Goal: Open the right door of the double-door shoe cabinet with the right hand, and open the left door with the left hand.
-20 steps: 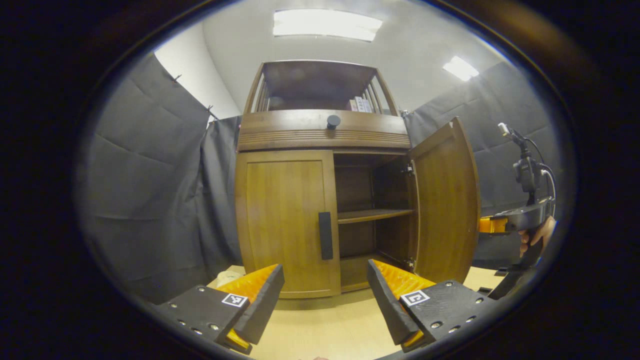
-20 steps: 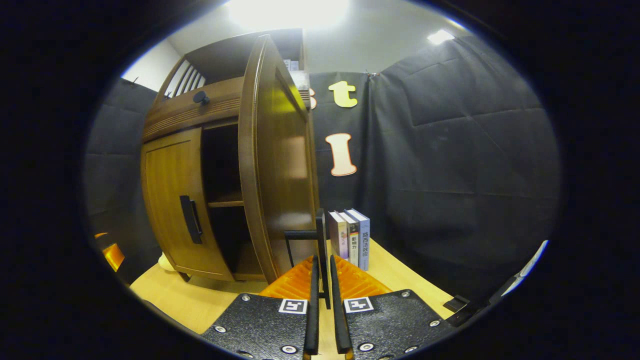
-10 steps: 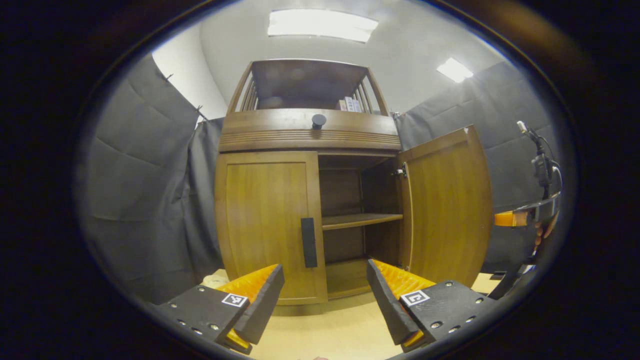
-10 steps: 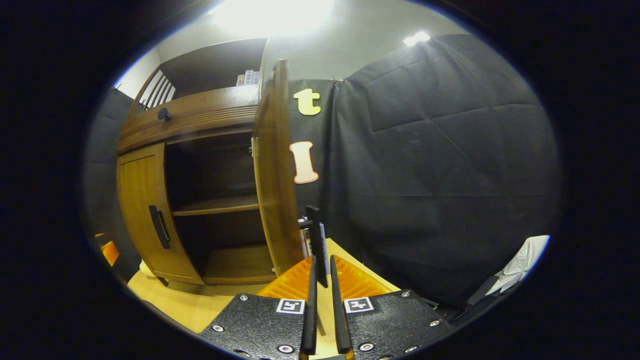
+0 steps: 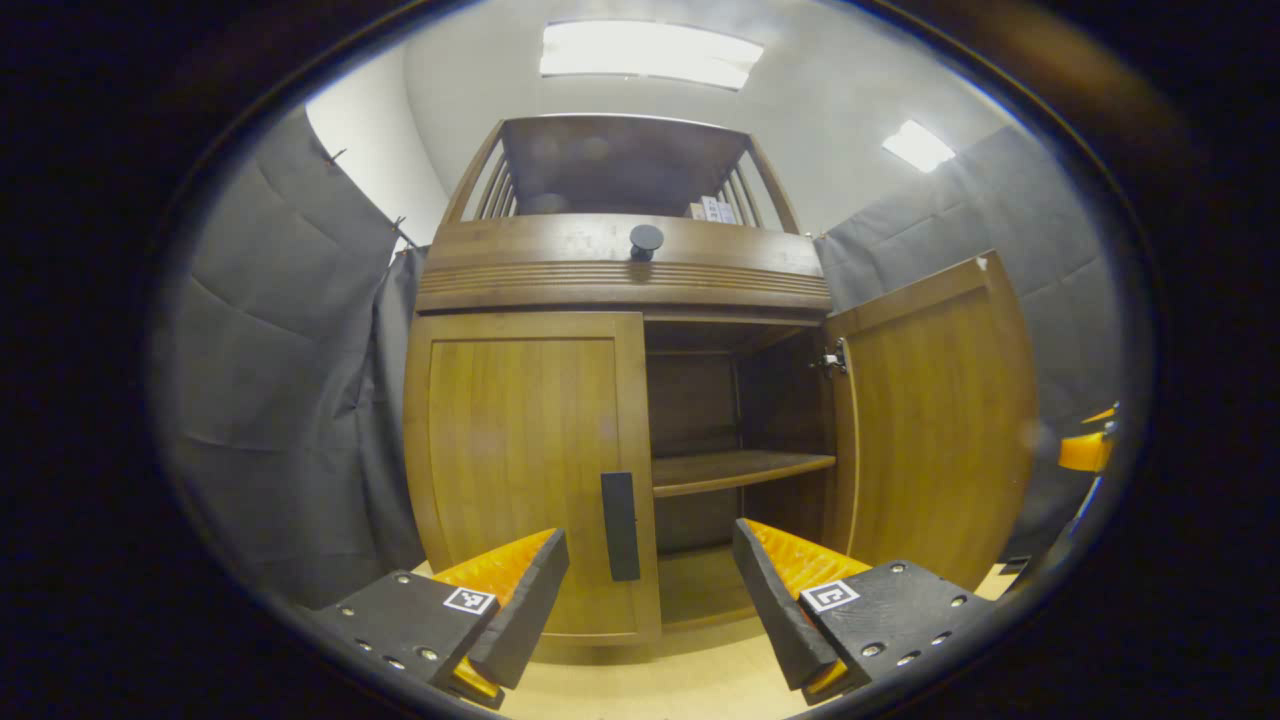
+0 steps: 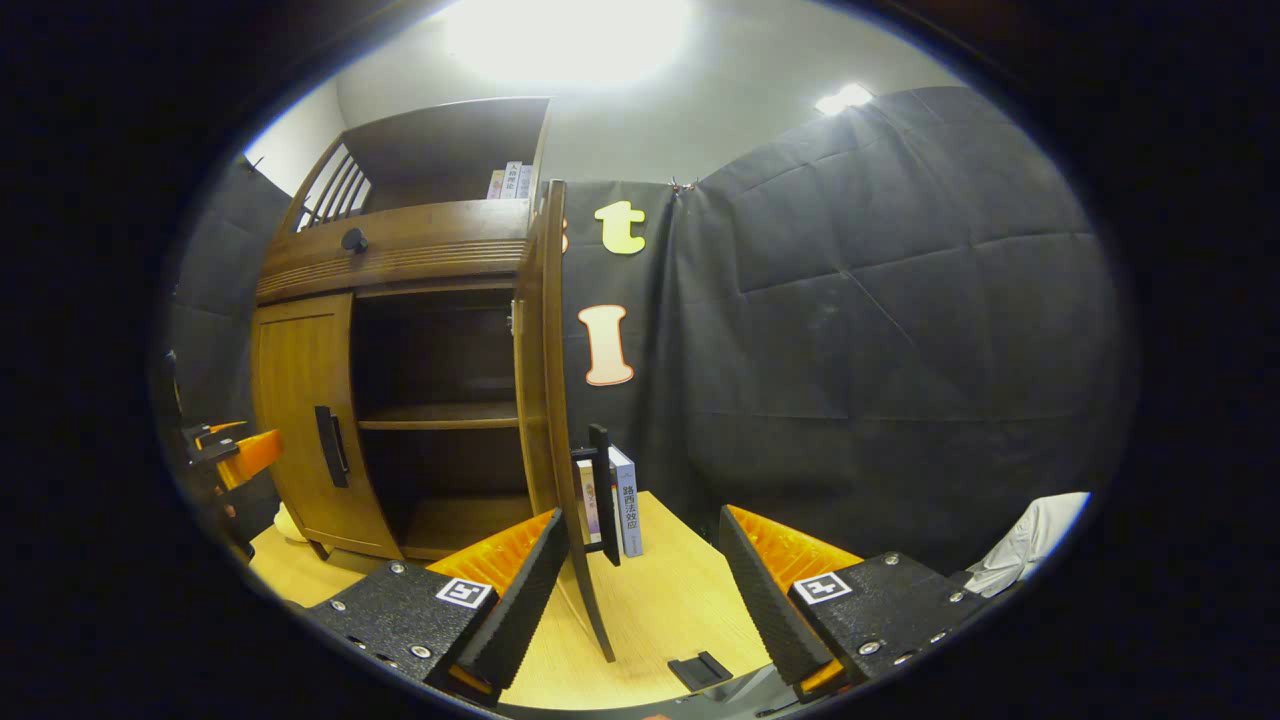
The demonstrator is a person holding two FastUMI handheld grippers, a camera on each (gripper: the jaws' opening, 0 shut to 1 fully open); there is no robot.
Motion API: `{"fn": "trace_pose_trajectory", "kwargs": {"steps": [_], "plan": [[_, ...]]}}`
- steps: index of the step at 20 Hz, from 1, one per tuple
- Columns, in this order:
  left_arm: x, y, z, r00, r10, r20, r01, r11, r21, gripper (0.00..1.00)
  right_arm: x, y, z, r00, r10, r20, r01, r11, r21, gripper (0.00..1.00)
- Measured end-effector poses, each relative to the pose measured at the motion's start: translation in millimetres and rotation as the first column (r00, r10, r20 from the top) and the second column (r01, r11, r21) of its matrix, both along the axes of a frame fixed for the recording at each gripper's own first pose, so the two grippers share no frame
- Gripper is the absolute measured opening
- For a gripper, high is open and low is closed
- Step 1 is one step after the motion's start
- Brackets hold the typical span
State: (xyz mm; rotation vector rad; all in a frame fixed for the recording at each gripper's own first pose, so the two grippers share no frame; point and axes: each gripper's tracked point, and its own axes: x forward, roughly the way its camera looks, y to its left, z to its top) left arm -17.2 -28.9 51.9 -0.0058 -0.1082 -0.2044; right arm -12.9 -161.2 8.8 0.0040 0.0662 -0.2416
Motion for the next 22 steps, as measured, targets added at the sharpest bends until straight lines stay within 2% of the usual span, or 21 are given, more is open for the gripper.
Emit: {"fn": "trace_pose_trajectory", "kwargs": {"steps": [1,4,8,9,12,15,22], "plan": [[3,0,1,1.000,0.006,-0.001,-0.006,1.000,-0.004,1.00,-5,0,-1,1.000,0.002,-0.001,-0.002,1.000,-0.010,0.96],[6,4,1,1.000,0.027,0.010,-0.027,1.000,-0.001,1.00,-12,7,-3,1.000,0.002,-0.010,-0.002,1.000,-0.030,0.92],[16,11,1,0.999,0.044,0.024,-0.044,0.999,0.020,1.00,-13,7,-3,1.000,0.015,-0.016,-0.015,1.000,-0.020,0.94],[15,11,0,0.999,0.049,0.017,-0.050,0.999,0.018,1.00,-14,9,-5,1.000,0.015,-0.020,-0.016,1.000,-0.016,0.92],[18,9,-2,0.998,0.063,-0.003,-0.063,0.998,-0.010,1.00,-27,16,-12,0.999,0.018,-0.035,-0.018,1.000,-0.013,0.94],[19,9,-7,0.996,0.078,-0.041,-0.079,0.997,-0.026,0.89,-27,20,-18,0.998,0.030,-0.046,-0.030,1.000,-0.003,0.92],[26,-1,-27,0.988,0.095,-0.123,-0.094,0.995,0.017,0.91,-23,23,-32,0.996,0.053,-0.070,-0.049,0.997,0.052,0.93]]}}
